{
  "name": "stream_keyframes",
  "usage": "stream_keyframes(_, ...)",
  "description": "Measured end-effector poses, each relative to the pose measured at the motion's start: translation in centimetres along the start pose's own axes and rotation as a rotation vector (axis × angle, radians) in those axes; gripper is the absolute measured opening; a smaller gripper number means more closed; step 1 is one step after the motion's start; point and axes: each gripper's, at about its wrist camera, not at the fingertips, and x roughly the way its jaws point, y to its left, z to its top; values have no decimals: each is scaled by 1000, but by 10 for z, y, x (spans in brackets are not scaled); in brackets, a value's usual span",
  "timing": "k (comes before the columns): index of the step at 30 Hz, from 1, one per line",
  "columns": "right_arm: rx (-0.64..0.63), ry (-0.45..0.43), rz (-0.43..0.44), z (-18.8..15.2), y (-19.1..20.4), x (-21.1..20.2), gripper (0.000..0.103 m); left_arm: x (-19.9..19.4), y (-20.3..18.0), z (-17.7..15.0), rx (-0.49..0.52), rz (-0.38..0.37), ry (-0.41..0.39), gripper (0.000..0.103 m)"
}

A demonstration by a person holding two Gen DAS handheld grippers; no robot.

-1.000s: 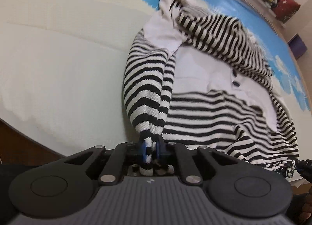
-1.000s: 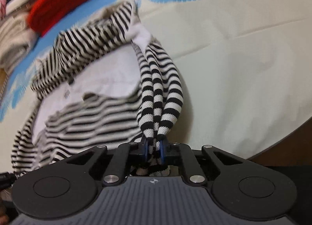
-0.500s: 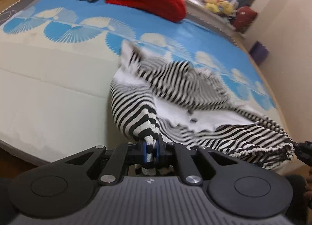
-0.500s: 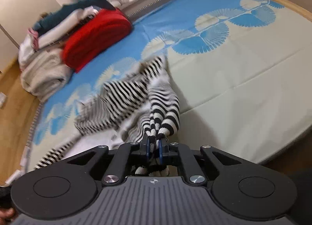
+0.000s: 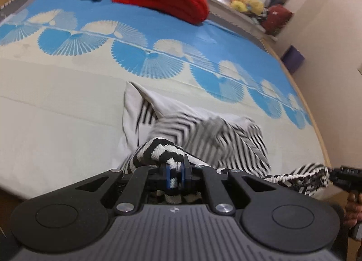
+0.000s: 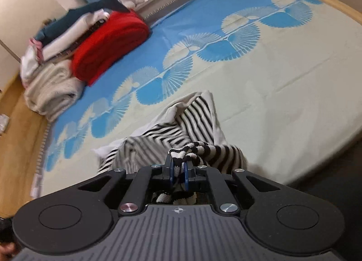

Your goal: Fold small clothes

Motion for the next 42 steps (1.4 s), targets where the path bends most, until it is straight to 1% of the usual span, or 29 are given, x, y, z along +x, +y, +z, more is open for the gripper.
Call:
stream_keyframes(2, -12, 28, -1, 19, 2, 37, 8, 41, 12, 27, -33, 19, 31, 9)
stream_keyframes(4, 6, 49, -24, 40, 2, 82, 9, 83, 24, 50, -68, 53, 70, 9)
stream_keyframes(5, 20, 76, -23, 50, 2, 107, 9, 106, 31, 62, -85, 73, 98, 10)
stream_keyframes(6, 17, 96, -29, 57, 2, 128, 11, 122, 38, 71, -106, 73, 118, 11)
stream_keyframes(7, 6, 102, -50, 66, 3, 150, 12, 137, 47, 78, -138, 63, 132, 14)
stream_keyframes(8, -4, 97, -71, 73, 3, 167, 15, 148, 56, 83, -182, 52, 135, 14)
stream_keyframes(9, -11, 85, -79, 79, 2, 182, 18, 154, 64, 85, -231, 31, 123, 16)
stream_keyframes(10, -13, 77, -78, 83, -1, 191, 20, 156, 73, 84, -284, -7, 100, 20)
stream_keyframes(11, -8, 59, -84, 86, -4, 195, 25, 154, 82, 81, -343, -58, 68, 24)
stream_keyframes(12, 3, 28, -91, 87, -9, 194, 31, 150, 88, 79, -389, -89, 49, 30)
stream_keyframes(13, 25, 4, -91, 89, -13, 190, 33, 144, 89, 81, -405, -106, 31, 33)
stream_keyframes(14, 50, -8, -83, 91, -17, 187, 36, 136, 87, 84, -375, -123, 0, 36)
stream_keyframes(15, 69, -29, -61, 93, -22, 182, 37, 130, 84, 88, -333, -126, -28, 45)
stream_keyframes(16, 66, -48, -41, 95, -24, 177, 37, 122, 81, 89, -294, -125, -58, 51)
stream_keyframes(17, 40, -56, -33, 96, -24, 174, 37, 116, 79, 89, -263, -125, -81, 51)
stream_keyframes(18, -3, -59, -29, 96, -21, 173, 38, 114, 78, 89, -240, -126, -81, 51)
stream_keyframes(21, -138, -20, -27, 88, -11, 175, 40, 117, 69, 82, -142, -104, -17, 51)
stream_keyframes(23, -196, 16, -12, 80, -8, 176, 41, 118, 56, 77, -23, -87, 21, 51)
stream_keyframes(24, -227, 38, -9, 77, -5, 179, 43, 118, 49, 73, 38, -83, 31, 54)
stream_keyframes(25, -266, 63, -8, 72, -1, 183, 44, 119, 41, 69, 103, -77, 41, 59)
stream_keyframes(27, -336, 101, -8, 65, 7, 187, 44, 121, 33, 53, 212, -25, 61, 64)
stream_keyframes(29, -404, 124, -20, 57, 15, 190, 45, 130, 24, 42, 321, 98, 74, 64)
stream_keyframes(30, -440, 134, -31, 54, 19, 193, 46, 135, 22, 38, 363, 132, 82, 64)
stream_keyframes(33, -491, 153, -60, 47, 24, 201, 49, 145, 17, 32, 433, 176, 76, 64)
stream_keyframes(37, -477, 161, -68, 48, 24, 213, 48, 157, 14, 34, 441, 194, 32, 64)
stream_keyframes(38, -468, 166, -70, 48, 23, 216, 35, 160, 13, 35, 441, 198, 19, 64)
stream_keyframes(39, -458, 170, -69, 50, 24, 219, 19, 163, 11, 37, 442, 199, 9, 64)
stream_keyframes(41, -428, 147, -56, 57, 23, 222, 16, 168, 7, 42, 440, 191, -12, 61)
stream_keyframes(42, -410, 122, -49, 61, 24, 221, 14, 170, 4, 46, 442, 187, -21, 55)
